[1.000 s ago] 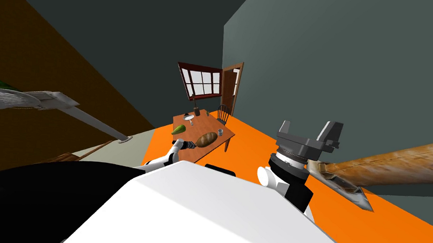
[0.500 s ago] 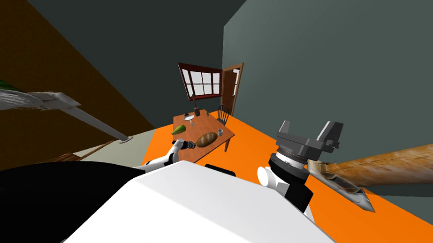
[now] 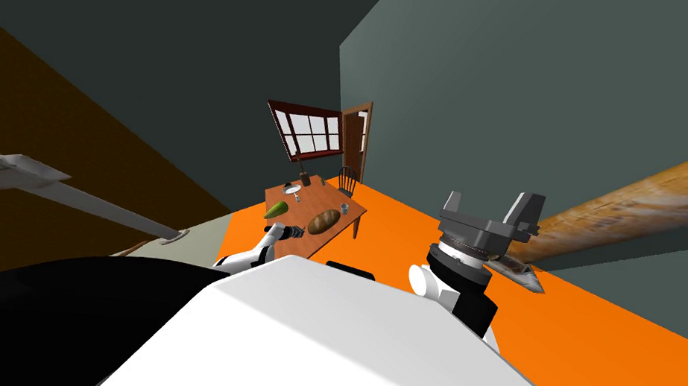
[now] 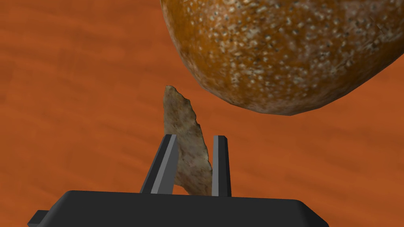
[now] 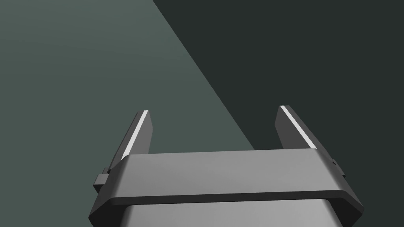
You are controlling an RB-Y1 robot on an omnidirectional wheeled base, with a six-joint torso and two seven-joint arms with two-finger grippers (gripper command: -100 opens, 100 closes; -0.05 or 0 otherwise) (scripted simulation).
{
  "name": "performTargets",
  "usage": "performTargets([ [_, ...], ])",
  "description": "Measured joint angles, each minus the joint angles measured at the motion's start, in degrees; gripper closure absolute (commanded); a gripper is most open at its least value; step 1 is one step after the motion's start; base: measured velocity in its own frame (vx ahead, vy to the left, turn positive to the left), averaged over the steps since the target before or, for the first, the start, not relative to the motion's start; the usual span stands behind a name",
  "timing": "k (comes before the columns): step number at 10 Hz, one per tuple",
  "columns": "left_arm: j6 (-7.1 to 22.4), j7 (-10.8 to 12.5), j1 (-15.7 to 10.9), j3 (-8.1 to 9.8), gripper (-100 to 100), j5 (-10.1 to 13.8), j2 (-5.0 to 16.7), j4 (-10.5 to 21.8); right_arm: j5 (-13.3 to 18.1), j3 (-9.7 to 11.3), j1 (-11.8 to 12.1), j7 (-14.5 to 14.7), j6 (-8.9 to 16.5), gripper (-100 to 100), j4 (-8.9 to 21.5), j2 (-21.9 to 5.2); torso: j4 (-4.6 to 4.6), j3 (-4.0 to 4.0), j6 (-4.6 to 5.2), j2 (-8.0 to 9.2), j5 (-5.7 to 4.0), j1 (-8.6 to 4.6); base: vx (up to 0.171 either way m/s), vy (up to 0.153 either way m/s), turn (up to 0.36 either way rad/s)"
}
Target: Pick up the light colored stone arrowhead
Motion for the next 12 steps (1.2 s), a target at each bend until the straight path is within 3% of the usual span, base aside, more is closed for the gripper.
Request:
performTargets([
  [1, 0.0, 1.4, 0.9, -1.25, 100, 1.1, -0.5, -1.9, 0.0, 0.0, 0.0, 0.0, 0.0, 0, 0.0, 0.0, 0.0, -0.04, 0.0, -0.08, -0.02, -0.03, -0.047, -0.005, -0.304],
  [2, -0.8, 3.1, 2.8, -3.11, 100, 2.4, 0.4, -3.8, 0.0, 0.0, 0.0, 0.0, 0.0, 0, 0.0, 0.0, 0.02, 0.0, 0.05, -0.02, -0.05, -0.03, -0.046, 0.005, -0.19],
  [3, -1.7, 3.7, 3.6, -4.89, 100, 4.1, 1.3, -4.0, 0.0, 0.0, 0.0, 0.0, 0.0, 0, 0.0, 0.0, 0.0, -0.01, 0.0, -0.02, -0.02, -0.01, -0.021, 0.004, -0.008],
  [5, -1.9, 3.5, 4.0, -5.93, 100, 7.2, 2.0, -3.9, 0.0, 0.0, 0.0, 0.0, 0.0, 0, 0.0, 0.0, -0.03, -0.09, -0.01, -0.16, -0.02, -0.02, -0.022, -0.006, -0.134],
  [7, -3.8, 4.8, 6.2, -9.15, 100, 10.9, 4.4, -4.2, 0.0, 0.0, 0.0, 0.0, 0.0, 0, 0.0, 0.0, 0.0, -0.02, 0.04, -0.04, 0.01, 0.01, -0.039, 0.008, -0.121],
  [9, -4.1, 5.4, 6.8, -10.27, 100, 13.5, 4.5, -4.9, 0.0, 0.0, 0.0, 0.0, 0.0, 0, 0.0, 0.0, -0.04, -0.09, -0.01, -0.17, 0.0, -0.01, -0.02, -0.006, -0.148],
  [10, -5.0, 6.5, 9.3, -11.84, 100, 15.0, 5.6, -6.5, 0.0, 0.0, 0.0, 0.0, 0.0, 0, 0.0, 0.0, -0.03, -0.05, 0.05, -0.07, 0.01, 0.0, -0.047, 0.003, -0.191],
  [12, -6.3, 6.8, 9.3, -14.28, 100, 18.6, 7.0, -5.2, 0.0, 0.0, 0.0, 0.0, 0.0, 0, 0.0, 0.0, -0.02, -0.07, 0.0, -0.12, 0.01, 0.03, -0.035, -0.002, -0.166],
])
